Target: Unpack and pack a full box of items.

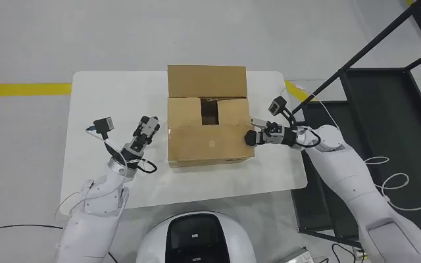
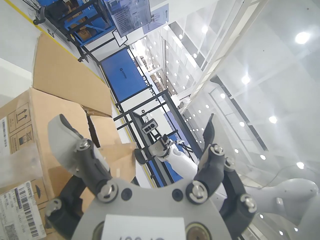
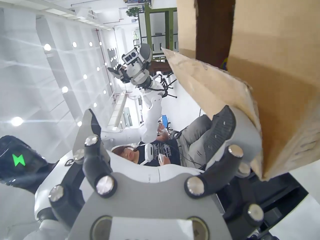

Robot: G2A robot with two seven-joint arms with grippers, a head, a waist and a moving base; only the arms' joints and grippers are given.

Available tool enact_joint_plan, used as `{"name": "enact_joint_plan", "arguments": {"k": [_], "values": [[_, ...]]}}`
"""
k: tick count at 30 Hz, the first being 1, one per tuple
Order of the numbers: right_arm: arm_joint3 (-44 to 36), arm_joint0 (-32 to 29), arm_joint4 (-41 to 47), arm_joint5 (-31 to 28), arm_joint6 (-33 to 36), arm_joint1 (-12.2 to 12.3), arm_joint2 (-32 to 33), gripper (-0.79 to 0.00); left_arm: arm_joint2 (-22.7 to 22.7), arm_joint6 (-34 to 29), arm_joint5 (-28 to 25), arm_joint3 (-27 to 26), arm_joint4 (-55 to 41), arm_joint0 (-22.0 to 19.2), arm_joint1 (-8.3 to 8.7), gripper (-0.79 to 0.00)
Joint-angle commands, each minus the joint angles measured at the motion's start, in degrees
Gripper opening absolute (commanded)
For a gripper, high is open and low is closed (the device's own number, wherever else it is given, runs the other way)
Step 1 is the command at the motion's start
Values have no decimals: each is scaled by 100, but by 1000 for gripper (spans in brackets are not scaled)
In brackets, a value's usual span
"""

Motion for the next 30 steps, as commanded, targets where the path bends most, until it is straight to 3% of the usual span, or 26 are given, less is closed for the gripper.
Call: {"name": "enact_joint_plan", "arguments": {"k": [1,5,10,16,21,24,30], "values": [[47,66,-143,-26,-166,-42,-89,0,-22,42,42,81,-14,-54,-2,0],[66,114,-213,-97,-184,-95,-160,0,13,-12,195,357,157,-412,-10,0],[-105,36,-294,-233,-142,-94,-70,0,138,-51,502,920,388,-1300,-52,0],[-484,-190,-580,-249,-254,-53,79,0,538,-79,774,2184,229,-2593,-190,0],[-688,-328,-700,-184,-365,-43,162,0,948,-311,873,3372,109,-3432,-329,0],[-774,-375,-816,-182,-392,-46,168,0,1067,-415,763,3787,-72,-3678,-390,0],[-782,-378,-830,-182,-390,-46,167,0,1067,-415,763,3787,-72,-3678,-390,0]]}}
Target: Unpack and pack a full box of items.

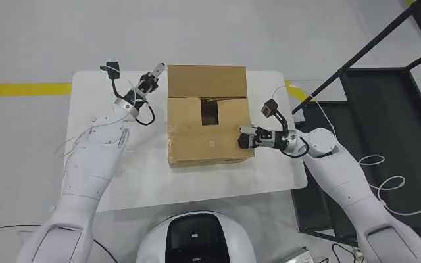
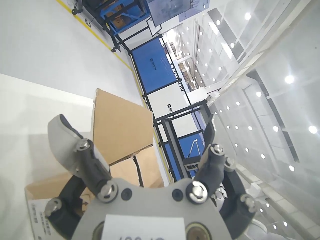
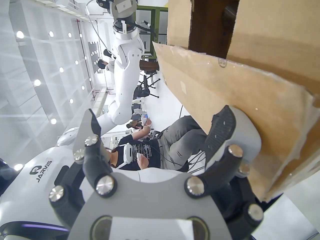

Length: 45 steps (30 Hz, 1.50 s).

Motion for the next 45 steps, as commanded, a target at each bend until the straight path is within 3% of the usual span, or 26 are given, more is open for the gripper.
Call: {"name": "enact_joint_plan", "arguments": {"k": [1,9,14,19,28,36,45], "values": [[0,0,1,0,0,0,0,0,0,0,0,1,1,-1,0,0],[0,0,1,0,0,0,0,0,5,30,15,-6,68,3,2,0],[0,0,1,0,0,0,0,0,110,591,551,69,487,-168,-57,0],[0,0,1,0,0,0,0,0,387,667,823,848,758,-779,-187,0],[0,0,1,0,0,0,0,0,945,712,566,2346,687,-1603,-565,0],[0,0,1,0,0,0,0,0,1204,766,465,3104,720,-1949,-827,0],[0,0,1,0,0,0,0,0,1257,303,2,3533,602,-2184,-975,0]]}}
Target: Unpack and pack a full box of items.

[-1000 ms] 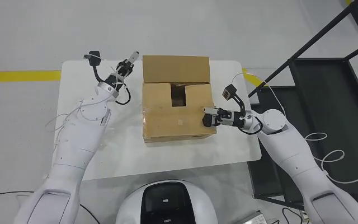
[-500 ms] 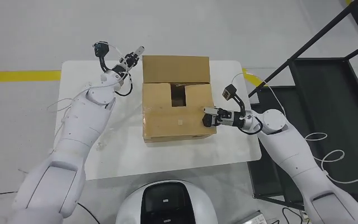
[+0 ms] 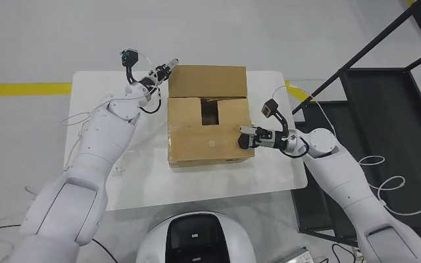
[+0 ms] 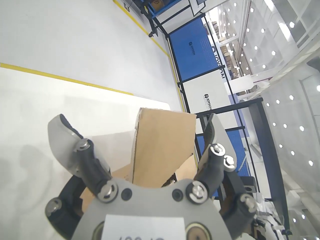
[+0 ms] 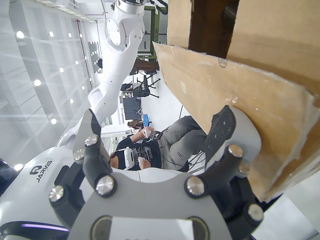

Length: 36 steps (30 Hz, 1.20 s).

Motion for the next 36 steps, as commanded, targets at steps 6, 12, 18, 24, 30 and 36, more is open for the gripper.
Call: {"name": "enact_joint_plan", "arguments": {"k": [6,12,18,24,30,36], "values": [[0,0,0,0,0,0,0,0,42,-7,-155,207,-2,-104,-118,0],[0,0,0,0,0,0,0,0,-72,-330,-434,327,-428,-156,-208,0],[0,0,0,0,0,0,0,0,-235,-637,-931,417,-703,-186,-189,0],[0,0,0,0,0,0,0,0,-377,-890,-1492,337,-777,-66,-94,0],[0,0,0,0,0,0,0,0,-579,-1404,-2030,72,-950,152,61,0],[0,0,0,0,0,0,0,0,-782,-1905,-2396,-395,-1042,469,248,0]]}}
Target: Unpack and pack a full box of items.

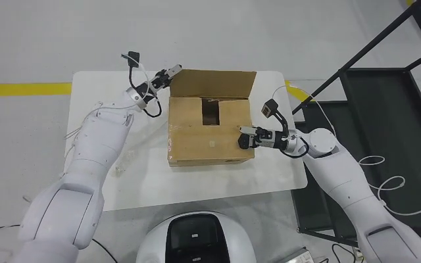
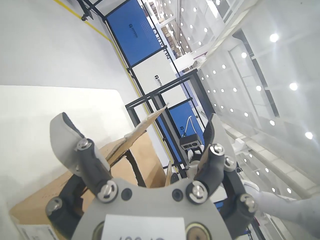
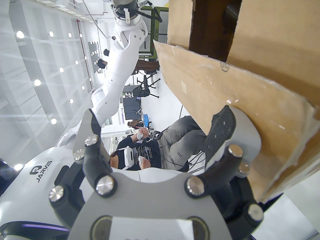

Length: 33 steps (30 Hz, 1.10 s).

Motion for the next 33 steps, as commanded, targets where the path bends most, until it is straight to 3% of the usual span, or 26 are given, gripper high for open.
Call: {"name": "enact_joint_plan", "arguments": {"k": [1,17,25,33], "values": [[0,0,0,0,0,0,0,0,-82,-155,-66,-196,-46,134,70,0],[0,0,0,0,0,0,0,0,-636,-1249,332,-1884,-507,1198,490,0],[0,0,0,0,0,0,0,0,-710,-1862,666,-2584,-384,1534,648,0],[-233,-146,-269,222,-429,8,137,0,-696,-2195,891,-2995,-402,1691,734,0]]}}
